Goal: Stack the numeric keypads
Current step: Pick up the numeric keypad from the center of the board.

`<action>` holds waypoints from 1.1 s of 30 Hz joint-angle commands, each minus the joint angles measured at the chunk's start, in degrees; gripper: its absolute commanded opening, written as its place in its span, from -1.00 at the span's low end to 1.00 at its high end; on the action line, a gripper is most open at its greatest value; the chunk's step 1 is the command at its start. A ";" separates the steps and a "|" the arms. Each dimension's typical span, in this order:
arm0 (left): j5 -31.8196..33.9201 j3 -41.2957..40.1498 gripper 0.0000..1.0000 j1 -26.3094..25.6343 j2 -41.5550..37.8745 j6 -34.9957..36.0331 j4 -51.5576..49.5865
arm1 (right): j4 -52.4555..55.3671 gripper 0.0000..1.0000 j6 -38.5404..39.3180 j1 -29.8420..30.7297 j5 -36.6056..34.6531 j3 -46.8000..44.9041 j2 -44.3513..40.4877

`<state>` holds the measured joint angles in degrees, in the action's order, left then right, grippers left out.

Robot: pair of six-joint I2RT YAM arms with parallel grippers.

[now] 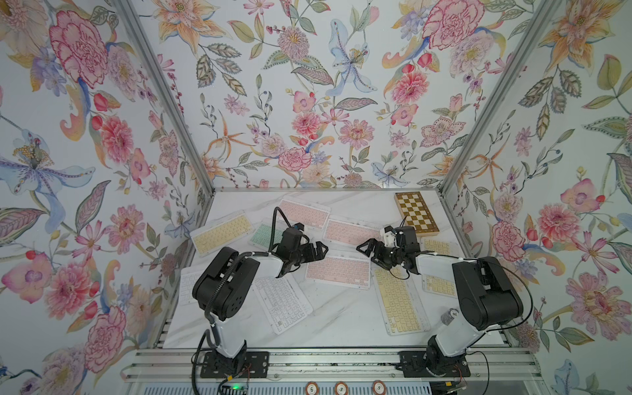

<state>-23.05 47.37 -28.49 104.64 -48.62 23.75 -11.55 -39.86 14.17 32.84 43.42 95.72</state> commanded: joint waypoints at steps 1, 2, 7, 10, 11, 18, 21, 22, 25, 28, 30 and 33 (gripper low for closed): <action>-4.73 -1.55 0.99 -0.65 1.97 -3.27 2.51 | -5.18 0.98 -1.95 0.40 5.27 0.08 -1.68; -4.79 -1.71 0.99 -0.68 1.96 -3.36 2.67 | -5.53 0.98 -2.13 0.32 5.35 0.04 -1.65; -4.48 -1.94 0.99 -0.64 2.35 -3.37 3.00 | -5.87 0.98 -2.24 0.12 5.31 0.43 -1.33; -4.64 -2.58 0.99 -0.65 2.50 -3.91 4.23 | -6.19 0.98 -2.35 0.10 5.37 0.27 -0.87; -4.65 -2.64 0.99 -0.67 2.56 -4.07 4.44 | -6.29 0.99 -2.42 0.07 5.31 0.17 -0.78; -5.08 -2.73 0.99 -0.86 2.76 -5.02 5.76 | -6.95 0.98 -2.50 -0.16 5.32 0.14 -0.71; -5.17 -2.64 0.99 -0.86 2.72 -5.24 5.96 | -7.42 0.98 -2.81 -0.20 5.66 0.26 -0.72; -5.16 -2.72 0.99 -0.86 2.72 -5.34 6.06 | -7.64 0.98 -2.86 -0.22 5.66 0.26 -0.96; -5.25 -2.64 0.99 -0.95 2.74 -5.75 6.40 | -7.94 0.98 -2.95 -0.21 5.82 0.69 -1.24; -5.51 -2.46 0.99 -0.92 3.07 -6.19 6.97 | -8.34 0.98 -3.12 -0.26 5.69 1.17 -1.63; -5.59 -2.64 0.99 -1.07 3.05 -6.64 7.74 | -8.22 0.98 -3.21 -0.23 5.57 1.68 -1.43; -5.53 -2.40 0.99 -1.38 3.54 -7.36 8.61 | -8.36 0.98 -3.56 -0.28 5.57 2.27 -0.80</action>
<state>-23.38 45.50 -28.38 106.00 -53.67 31.24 -16.38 -42.06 12.75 33.21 43.64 95.72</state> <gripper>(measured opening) 0.993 0.992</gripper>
